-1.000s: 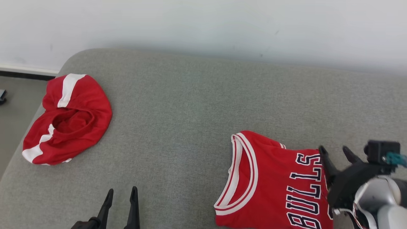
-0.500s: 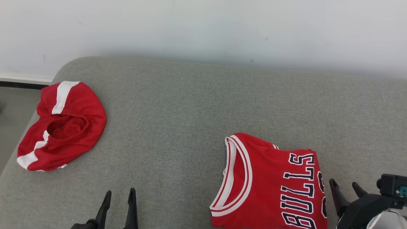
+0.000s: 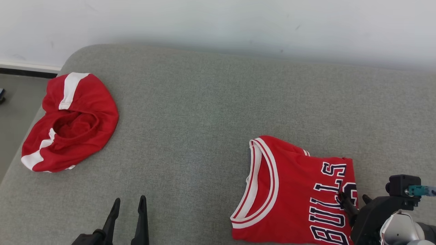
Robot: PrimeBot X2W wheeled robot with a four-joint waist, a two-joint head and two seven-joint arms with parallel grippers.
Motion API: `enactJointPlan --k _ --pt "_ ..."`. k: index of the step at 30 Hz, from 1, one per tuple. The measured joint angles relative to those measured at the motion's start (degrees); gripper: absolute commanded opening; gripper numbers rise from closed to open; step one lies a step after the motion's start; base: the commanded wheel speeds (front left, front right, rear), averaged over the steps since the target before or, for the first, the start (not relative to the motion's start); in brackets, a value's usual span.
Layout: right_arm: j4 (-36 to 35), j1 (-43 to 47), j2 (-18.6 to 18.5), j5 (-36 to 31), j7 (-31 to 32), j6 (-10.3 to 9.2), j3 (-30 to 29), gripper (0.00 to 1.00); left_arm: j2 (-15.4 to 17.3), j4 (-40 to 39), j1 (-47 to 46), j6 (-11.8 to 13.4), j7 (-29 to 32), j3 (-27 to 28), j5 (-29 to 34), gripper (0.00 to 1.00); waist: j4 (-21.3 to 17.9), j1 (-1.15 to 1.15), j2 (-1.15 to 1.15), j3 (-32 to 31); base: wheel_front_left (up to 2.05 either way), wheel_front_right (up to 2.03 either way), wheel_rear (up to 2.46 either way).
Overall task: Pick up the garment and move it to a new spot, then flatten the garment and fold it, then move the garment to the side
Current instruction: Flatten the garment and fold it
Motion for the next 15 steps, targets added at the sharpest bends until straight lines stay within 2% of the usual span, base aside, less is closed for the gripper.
enactJointPlan --k 7,15 --pt "0.5 -0.6 0.0 -0.5 0.5 0.0 0.0 1.0 0.0 0.0 -0.7 -0.1 0.0 -0.1 -0.4 1.0 0.9 0.0 0.0 1.1 0.0 0.0 0.0" --pt "-2.8 1.8 0.0 -0.6 -7.8 0.0 -1.5 1.0 0.0 -0.5 -0.2 0.5 0.0 0.4 -0.4 1.0 0.2 0.0 0.0 -0.4 0.0 0.0 0.0"
